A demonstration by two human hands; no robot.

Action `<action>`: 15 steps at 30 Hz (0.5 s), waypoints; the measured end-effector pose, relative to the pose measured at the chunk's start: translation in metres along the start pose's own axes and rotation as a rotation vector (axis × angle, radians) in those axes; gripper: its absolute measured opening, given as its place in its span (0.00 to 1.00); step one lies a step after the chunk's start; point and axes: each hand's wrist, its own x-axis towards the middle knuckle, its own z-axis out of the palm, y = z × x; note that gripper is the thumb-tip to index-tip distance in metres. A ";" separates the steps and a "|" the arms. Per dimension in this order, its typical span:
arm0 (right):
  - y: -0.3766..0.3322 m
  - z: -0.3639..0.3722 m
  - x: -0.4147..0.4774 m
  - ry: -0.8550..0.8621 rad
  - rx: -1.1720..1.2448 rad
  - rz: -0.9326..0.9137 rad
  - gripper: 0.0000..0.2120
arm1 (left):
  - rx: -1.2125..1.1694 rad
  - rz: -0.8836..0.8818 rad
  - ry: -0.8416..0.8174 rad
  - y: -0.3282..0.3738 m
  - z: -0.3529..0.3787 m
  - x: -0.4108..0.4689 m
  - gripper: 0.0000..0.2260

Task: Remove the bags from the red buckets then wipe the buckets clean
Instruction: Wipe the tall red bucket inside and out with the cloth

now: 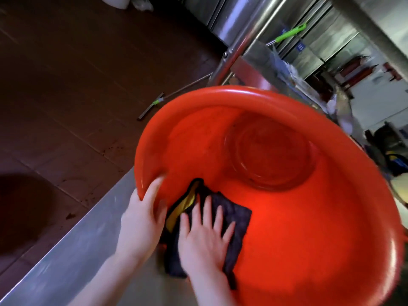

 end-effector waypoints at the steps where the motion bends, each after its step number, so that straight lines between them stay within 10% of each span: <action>1: -0.008 -0.001 -0.011 0.001 0.038 -0.018 0.26 | 0.003 0.022 0.009 -0.002 0.002 -0.001 0.28; 11: 0.019 -0.013 0.139 -0.197 0.309 0.377 0.27 | -0.083 0.104 -0.048 -0.016 -0.004 0.005 0.31; 15: 0.001 -0.005 0.120 -0.114 0.227 0.193 0.27 | -0.066 0.092 -0.019 -0.018 -0.002 0.008 0.30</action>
